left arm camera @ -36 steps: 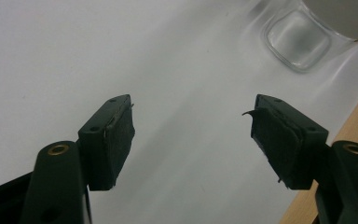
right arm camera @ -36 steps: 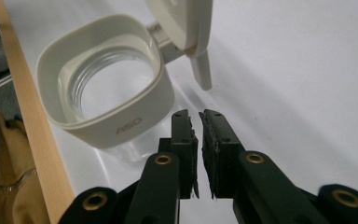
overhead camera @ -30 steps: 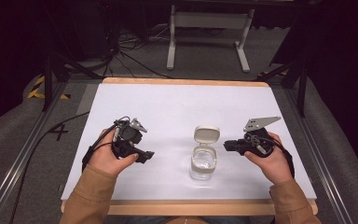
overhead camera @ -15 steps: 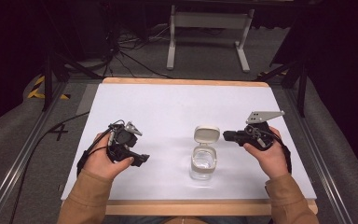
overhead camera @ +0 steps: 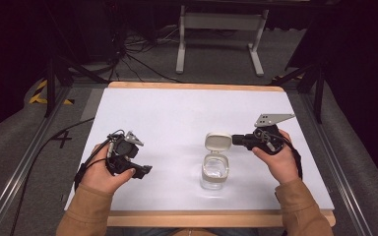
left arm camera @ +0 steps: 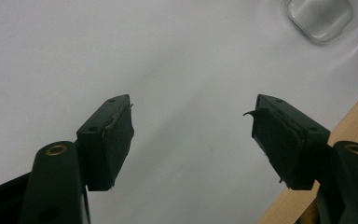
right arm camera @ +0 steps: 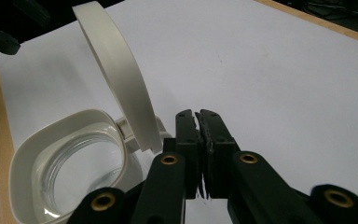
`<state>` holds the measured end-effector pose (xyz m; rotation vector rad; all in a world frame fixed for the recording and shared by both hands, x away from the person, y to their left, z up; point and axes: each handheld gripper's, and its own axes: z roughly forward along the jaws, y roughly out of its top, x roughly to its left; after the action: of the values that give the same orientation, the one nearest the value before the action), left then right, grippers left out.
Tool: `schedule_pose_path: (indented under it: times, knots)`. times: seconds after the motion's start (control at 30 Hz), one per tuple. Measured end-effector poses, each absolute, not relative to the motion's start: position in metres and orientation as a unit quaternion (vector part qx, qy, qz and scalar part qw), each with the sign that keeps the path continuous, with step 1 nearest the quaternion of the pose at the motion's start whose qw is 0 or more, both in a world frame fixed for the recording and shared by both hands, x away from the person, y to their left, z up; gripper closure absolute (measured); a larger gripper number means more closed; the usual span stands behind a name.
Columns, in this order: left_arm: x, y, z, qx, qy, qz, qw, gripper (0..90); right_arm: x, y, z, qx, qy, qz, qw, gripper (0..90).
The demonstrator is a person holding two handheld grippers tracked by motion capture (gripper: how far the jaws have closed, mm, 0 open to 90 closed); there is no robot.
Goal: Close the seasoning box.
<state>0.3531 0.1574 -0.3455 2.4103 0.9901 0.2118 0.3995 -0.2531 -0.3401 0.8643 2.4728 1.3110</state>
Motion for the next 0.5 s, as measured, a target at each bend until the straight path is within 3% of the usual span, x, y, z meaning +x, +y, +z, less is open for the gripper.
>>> schedule_pose_path:
  times: [0.5]
  knots:
    - [0.3552, 0.1528, -0.3453, 0.892, 0.361, 0.074, 0.261, 29.7, 0.3918, -0.2496, -0.3354, 0.274, 0.844, 0.447, 0.108, 88.4]
